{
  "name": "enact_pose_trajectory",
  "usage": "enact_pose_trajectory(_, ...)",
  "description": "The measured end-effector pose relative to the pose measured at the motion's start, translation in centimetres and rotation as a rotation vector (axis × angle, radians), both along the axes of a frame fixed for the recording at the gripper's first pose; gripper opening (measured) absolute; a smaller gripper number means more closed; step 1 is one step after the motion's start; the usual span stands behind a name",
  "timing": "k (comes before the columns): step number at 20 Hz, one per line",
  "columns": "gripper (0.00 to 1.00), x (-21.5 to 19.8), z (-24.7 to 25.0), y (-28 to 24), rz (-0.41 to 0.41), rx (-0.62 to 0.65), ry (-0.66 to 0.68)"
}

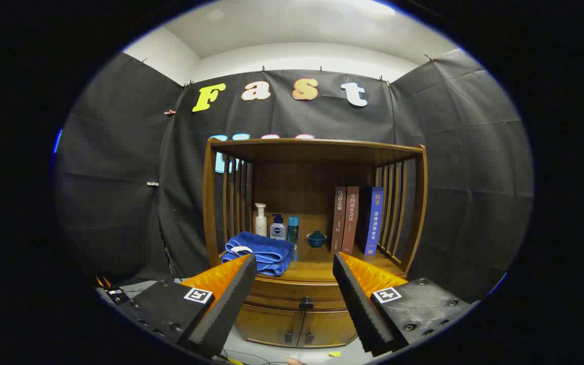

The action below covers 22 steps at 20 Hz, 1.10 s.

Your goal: Pull open the drawer, take out the items inside it, and place them on the countertop above the cabinet.

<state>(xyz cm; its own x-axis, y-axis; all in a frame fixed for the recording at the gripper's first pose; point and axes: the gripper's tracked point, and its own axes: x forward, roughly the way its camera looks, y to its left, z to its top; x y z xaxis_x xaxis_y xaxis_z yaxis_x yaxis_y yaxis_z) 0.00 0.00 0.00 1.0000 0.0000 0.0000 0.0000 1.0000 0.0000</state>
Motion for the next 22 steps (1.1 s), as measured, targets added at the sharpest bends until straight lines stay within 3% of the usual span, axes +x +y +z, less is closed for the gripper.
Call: enact_pose_trajectory(22,0.99,-0.9,0.8,-0.1,-0.010,-0.003,-0.007)
